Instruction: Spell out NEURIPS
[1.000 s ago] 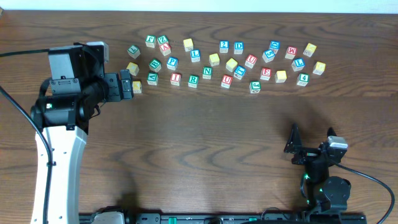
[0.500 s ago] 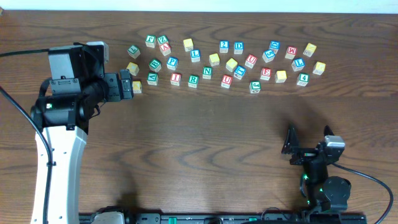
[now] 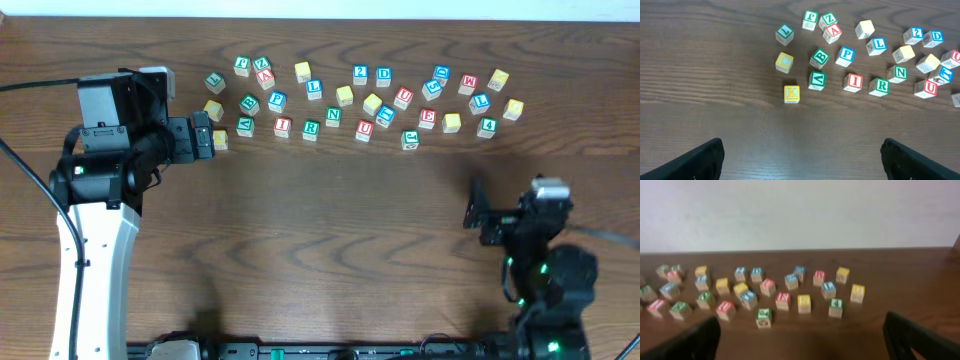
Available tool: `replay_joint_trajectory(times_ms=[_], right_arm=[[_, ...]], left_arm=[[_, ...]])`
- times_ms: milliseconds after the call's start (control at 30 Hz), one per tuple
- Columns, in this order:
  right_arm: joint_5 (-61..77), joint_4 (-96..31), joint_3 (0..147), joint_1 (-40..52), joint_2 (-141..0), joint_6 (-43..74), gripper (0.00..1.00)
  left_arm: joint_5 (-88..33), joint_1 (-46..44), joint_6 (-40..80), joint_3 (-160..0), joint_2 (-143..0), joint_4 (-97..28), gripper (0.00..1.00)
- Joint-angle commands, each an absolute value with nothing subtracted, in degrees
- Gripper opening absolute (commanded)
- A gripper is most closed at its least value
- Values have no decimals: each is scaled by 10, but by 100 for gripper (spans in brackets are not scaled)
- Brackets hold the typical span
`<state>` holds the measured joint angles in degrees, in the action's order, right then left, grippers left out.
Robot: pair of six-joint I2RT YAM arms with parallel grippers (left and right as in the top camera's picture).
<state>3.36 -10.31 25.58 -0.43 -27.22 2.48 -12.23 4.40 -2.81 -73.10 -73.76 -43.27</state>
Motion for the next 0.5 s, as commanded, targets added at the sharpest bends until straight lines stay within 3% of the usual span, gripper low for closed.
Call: replay_joint_trajectory(times_ms=[0,467], right_arm=[[47,-138,346,-7,-350,14,99],[53,-399,726,15,-648,14,99]], left_arm=[[-131,45,-27,-741,-737,-432,98],[-128,45,-13,-741,-738,-428,98]])
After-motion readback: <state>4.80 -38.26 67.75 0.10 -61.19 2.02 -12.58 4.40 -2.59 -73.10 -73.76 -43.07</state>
